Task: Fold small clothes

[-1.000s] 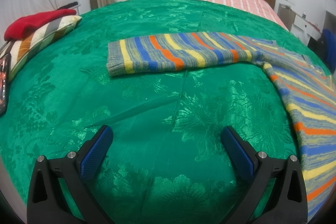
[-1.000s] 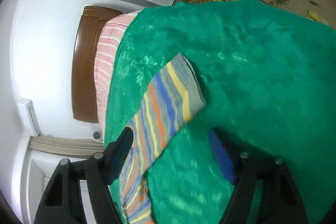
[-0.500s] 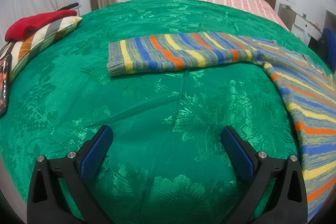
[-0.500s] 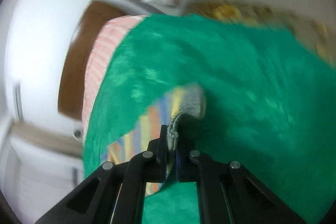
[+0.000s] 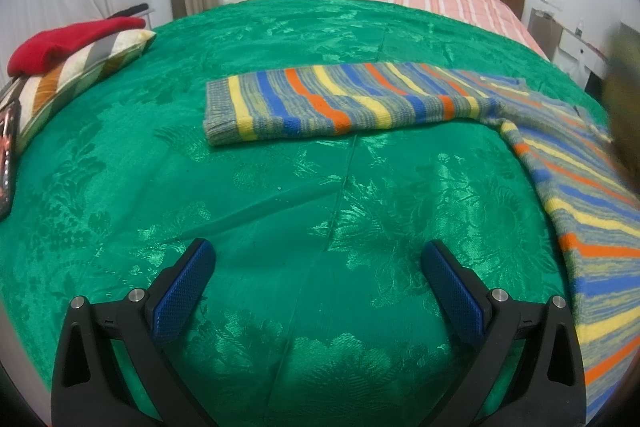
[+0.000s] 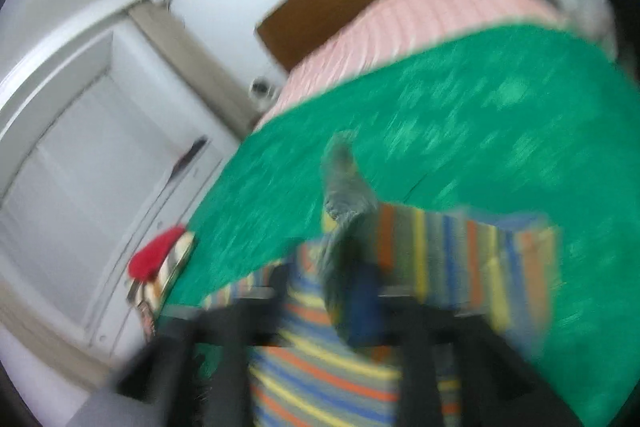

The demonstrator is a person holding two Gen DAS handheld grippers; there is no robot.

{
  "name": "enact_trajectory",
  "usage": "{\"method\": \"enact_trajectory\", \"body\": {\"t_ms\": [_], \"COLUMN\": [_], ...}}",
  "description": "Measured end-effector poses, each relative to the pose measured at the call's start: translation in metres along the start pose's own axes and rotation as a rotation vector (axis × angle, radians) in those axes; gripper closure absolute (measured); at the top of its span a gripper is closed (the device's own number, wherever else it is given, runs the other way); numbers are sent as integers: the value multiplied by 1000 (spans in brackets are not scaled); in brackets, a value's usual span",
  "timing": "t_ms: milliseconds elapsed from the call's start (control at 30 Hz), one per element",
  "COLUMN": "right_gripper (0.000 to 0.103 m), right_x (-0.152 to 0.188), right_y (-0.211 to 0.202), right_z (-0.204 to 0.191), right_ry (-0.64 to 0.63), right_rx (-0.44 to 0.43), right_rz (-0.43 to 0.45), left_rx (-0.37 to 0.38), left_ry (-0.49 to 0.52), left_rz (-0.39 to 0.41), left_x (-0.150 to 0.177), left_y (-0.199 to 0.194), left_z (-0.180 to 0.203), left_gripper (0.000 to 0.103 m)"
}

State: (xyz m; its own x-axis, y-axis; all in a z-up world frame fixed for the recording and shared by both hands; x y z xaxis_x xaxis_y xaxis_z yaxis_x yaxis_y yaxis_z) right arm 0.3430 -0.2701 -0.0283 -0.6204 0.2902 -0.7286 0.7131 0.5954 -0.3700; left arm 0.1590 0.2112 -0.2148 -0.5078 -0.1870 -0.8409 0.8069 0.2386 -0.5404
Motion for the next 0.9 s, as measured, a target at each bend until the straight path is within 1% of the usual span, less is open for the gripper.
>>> {"method": "enact_trajectory", "body": {"t_ms": [33,67,133,200,300,333,367,433,467,533,600,667,733,833,900], "right_gripper": [18,18,18,18,18,18,18,18,18,18,18,18,18,16,14], "right_x": [13,29,46,57,71,78,85,93,99,107,114,117,127,133,136], "right_y": [15,25,31,28,-3,-19,-40,-65,-86,-112,-142,-161,-172,-171,-167], "right_z": [-3,-4,3,14,52,68,87,116,138,162,185,202,221,225,225], "right_ry": [26,59,86,72,5,-35,-97,-160,-193,-221,-240,-221,-167,-137,-151], "right_rx": [-8,-15,-19,18,135,193,274,366,428,494,560,593,601,580,590], "right_rz": [-32,-43,-70,-76,-72,-66,-57,-50,-44,-23,20,57,81,125,128], "left_rx": [0,1,1,0,0,0,0,-1,-1,0,0,0,0,0,0], "left_ry": [0,-1,-1,0,-1,-1,0,0,0,0,0,0,0,0,0], "left_rz": [0,0,1,1,1,1,1,1,2,1,1,2,1,1,1], "left_x": [0,0,0,0,0,0,0,0,0,0,0,0,0,0,0], "left_y": [0,0,-1,0,-1,-1,-1,-1,-1,-1,-1,-1,-1,-1,-1], "left_z": [0,0,0,0,0,0,0,0,0,0,0,0,0,0,0], "left_gripper": [0,0,0,0,0,0,0,0,0,0,0,0,0,0,0]}}
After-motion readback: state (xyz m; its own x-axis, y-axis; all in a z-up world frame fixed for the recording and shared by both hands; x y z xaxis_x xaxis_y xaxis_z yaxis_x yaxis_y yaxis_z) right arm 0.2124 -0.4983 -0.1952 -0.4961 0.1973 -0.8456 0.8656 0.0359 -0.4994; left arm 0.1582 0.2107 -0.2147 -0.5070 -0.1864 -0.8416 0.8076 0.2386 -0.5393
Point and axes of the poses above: each gripper's, at about its wrist camera, not at the fingertips, and y roughly the way its jaws point, z to its right, x to its underside, the point moved 6 cm from there along y, roughly the way its jaws point, and after that the axes turned 12 degrees about z, right-handed, at the moved point
